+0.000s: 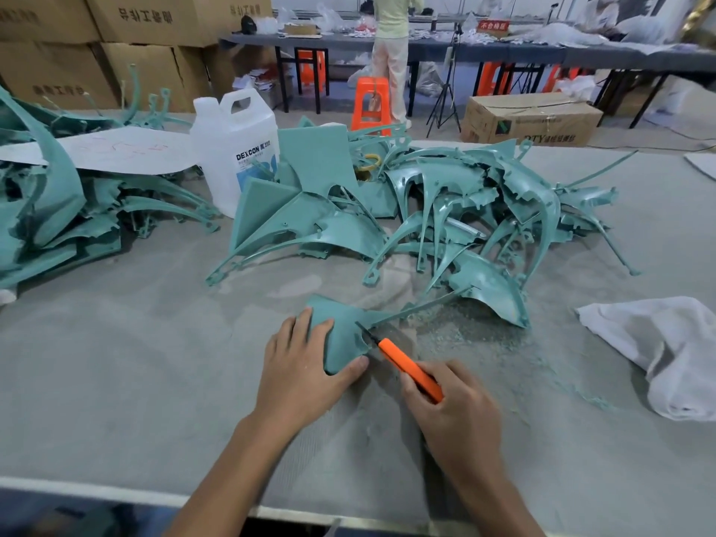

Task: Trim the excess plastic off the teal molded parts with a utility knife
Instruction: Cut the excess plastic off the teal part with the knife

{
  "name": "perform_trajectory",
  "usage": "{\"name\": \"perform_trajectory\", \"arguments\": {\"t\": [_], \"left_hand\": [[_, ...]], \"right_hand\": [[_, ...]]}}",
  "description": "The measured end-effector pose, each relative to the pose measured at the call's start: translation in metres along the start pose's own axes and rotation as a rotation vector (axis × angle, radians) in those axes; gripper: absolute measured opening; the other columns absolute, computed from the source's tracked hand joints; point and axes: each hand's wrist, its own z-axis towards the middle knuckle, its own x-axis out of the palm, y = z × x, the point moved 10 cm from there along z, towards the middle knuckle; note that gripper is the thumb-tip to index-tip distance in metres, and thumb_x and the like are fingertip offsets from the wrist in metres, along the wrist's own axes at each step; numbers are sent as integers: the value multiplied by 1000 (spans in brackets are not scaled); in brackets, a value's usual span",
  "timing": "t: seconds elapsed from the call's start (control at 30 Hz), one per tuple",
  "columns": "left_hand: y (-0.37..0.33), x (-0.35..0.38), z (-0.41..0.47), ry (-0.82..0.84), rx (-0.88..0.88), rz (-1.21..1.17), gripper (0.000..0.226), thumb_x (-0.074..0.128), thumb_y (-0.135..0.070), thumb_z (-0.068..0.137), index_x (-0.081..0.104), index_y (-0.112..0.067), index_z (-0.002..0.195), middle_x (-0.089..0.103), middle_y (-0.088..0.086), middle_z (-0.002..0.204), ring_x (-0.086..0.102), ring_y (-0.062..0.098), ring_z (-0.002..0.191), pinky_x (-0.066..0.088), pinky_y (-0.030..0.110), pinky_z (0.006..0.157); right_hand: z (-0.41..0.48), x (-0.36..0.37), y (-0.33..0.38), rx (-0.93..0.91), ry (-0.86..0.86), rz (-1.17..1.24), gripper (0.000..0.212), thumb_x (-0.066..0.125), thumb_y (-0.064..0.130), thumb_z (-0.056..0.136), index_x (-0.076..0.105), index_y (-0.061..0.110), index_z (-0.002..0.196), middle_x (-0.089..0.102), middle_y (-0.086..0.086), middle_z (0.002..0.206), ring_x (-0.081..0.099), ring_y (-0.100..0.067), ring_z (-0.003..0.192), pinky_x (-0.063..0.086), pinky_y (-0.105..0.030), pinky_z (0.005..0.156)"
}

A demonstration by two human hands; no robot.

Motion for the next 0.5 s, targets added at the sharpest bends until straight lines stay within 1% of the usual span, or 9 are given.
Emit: {"name": "perform_trajectory", "arguments": {"t": [0.07, 0.2, 0.3, 0.37, 0.5], "left_hand": [[1, 0, 0, -3, -1, -9, 95, 22, -93, 74, 36, -34, 147, 14, -4, 164, 8, 19, 148, 16, 40, 118], [0, -1, -2, -10, 9, -21, 93, 25, -92, 75, 35, -35, 147, 13, -5, 164, 7, 16, 147, 13, 38, 117], [0, -2, -2, -16, 9, -22, 93, 25, -92, 75, 35, -35, 147, 12, -5, 163, 6, 17, 147, 14, 39, 117], [0, -2, -2, -20, 14, -14, 95, 21, -94, 75, 34, -34, 148, 13, -5, 163, 7, 17, 147, 15, 39, 118], [1, -1, -2, -14, 14, -35, 101, 13, -99, 73, 33, -36, 149, 12, -5, 164, 6, 16, 148, 13, 41, 118]], "right_hand": [[1, 0, 0, 7, 8, -4, 15, 83, 39, 77, 74, 32, 88, 59, 11, 77, 63, -19, 69, 50, -32, 56], [3, -3, -6, 58, -9, -33, 15, 81, 41, 80, 74, 32, 90, 60, 12, 80, 64, -20, 72, 44, -30, 57], [2, -2, -3, 3, 10, -13, 16, 82, 39, 79, 74, 32, 90, 60, 13, 80, 64, -18, 71, 47, -31, 57], [2, -1, -1, -20, 17, -10, 17, 83, 39, 78, 74, 32, 90, 60, 14, 79, 63, -16, 70, 48, -30, 57], [3, -2, -10, 51, 3, -52, 15, 76, 45, 82, 71, 36, 93, 50, 19, 78, 61, -14, 71, 37, -25, 57]]}}
